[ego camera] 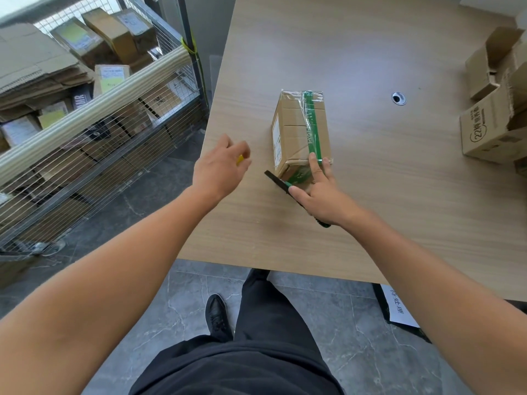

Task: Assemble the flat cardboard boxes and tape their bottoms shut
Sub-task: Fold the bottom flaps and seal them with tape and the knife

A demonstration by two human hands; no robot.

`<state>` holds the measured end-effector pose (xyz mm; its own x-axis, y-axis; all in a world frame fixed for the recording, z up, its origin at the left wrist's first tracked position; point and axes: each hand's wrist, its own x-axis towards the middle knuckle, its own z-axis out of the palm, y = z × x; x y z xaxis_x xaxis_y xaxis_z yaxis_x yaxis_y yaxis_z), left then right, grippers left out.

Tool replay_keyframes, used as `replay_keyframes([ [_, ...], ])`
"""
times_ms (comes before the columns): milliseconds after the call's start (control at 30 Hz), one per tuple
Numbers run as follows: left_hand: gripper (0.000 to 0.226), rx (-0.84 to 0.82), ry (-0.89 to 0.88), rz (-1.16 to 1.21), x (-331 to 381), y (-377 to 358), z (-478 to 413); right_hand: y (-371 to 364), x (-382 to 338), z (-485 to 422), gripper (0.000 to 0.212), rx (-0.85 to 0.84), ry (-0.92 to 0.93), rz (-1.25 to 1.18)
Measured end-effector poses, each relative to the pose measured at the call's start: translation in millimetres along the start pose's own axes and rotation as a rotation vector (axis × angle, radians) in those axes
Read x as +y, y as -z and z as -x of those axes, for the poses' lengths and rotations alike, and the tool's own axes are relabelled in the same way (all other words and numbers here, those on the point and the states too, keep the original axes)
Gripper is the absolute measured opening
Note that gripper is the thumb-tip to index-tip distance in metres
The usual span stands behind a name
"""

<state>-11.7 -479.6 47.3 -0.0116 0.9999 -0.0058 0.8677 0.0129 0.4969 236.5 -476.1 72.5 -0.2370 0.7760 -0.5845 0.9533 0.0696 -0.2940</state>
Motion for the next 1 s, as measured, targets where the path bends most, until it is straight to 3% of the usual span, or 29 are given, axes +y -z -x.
replay_keyframes([
  [167, 0.016, -0.216, -0.193, -0.188, -29.7, -25.6, 39.6, -25.0, 0.6, 4.7, 0.069, 0.272, 0.076, 0.035],
  [300, 0.017, -0.265, -0.289, -0.308, -41.5, -42.8, 56.3, -55.3, 0.2, 10.0, 0.056, 0.612, 0.141, 0.171],
  [367, 0.018, -0.298, -0.299, -0.332, -40.9, -48.7, 59.2, -74.7, -4.0, 14.0, 0.055, 0.693, 0.133, 0.151],
  [467, 0.017, -0.280, -0.292, -0.319, -40.8, -51.6, 64.0, -107.3, -21.2, 17.3, 0.057, 0.569, -0.007, 0.072],
  [600, 0.012, -0.233, -0.333, -0.270, -49.1, -50.4, 72.9, -140.9, -46.1, 5.5, 0.043, 0.407, -0.152, -0.133],
  [767, 0.017, -0.209, -0.314, -0.230, -61.9, -56.3, 86.3, -161.1, -67.5, -11.2, 0.038, 0.422, -0.227, -0.288],
  [1000, 0.022, -0.187, -0.364, -0.148, -71.0, -54.3, 91.6, -168.7, -72.4, -29.5, 0.036, 0.516, -0.250, -0.196],
])
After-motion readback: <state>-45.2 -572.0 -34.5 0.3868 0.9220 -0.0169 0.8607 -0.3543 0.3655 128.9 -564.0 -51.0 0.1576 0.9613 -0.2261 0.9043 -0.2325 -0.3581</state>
